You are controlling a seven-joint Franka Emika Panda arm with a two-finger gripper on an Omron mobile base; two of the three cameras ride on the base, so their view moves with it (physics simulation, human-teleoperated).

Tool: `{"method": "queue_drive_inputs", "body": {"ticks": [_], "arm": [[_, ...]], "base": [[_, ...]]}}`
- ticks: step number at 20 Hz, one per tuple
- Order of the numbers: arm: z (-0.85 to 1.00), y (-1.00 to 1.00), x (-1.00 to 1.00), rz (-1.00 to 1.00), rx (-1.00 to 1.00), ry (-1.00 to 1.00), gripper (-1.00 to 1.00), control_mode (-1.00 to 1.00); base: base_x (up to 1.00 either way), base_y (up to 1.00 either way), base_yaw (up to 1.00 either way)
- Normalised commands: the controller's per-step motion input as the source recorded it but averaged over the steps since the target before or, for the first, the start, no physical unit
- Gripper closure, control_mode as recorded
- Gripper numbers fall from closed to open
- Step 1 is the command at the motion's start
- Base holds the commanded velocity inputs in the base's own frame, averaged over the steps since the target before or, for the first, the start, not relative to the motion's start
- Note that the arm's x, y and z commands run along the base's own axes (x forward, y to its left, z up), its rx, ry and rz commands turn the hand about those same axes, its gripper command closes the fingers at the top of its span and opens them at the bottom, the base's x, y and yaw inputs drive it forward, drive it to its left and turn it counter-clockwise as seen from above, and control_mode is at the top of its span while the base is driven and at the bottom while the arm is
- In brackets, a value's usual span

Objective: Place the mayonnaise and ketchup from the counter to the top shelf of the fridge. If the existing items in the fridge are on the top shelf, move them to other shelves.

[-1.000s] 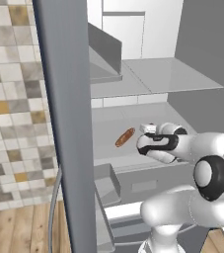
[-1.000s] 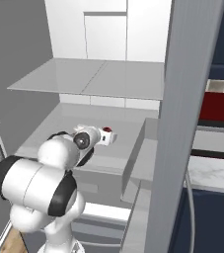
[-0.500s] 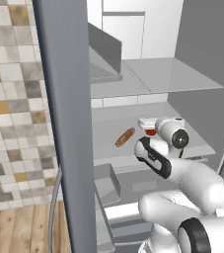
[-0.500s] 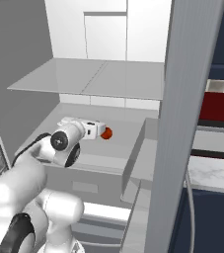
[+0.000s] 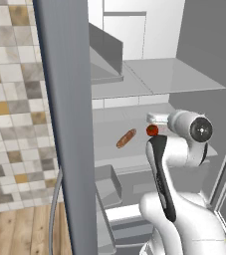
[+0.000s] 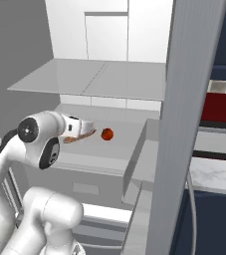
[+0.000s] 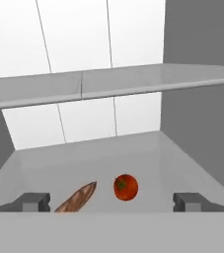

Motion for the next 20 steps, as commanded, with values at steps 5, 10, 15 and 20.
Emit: {"method": "queue_drive_inputs", "body": {"ticks": [5,10,15,20], "arm": [[0.53,0.00,-1.00,0.00,0.12,0.22,-1.00,-1.00],[0.51,0.07,-1.00,0.00,0.11,0.25,-1.00,-1.00],[0.49,0.11,-1.00,0.00,0.11,0.29,-1.00,-1.00],[0.60,0.14,-0.89,-0.01,0.03,0.24,-1.00,-1.00]], "base": [[0.00,0.00,0.00],[0.00,0.00,0.00],[0.00,0.00,0.00],[0.00,0.00,0.00]]}}
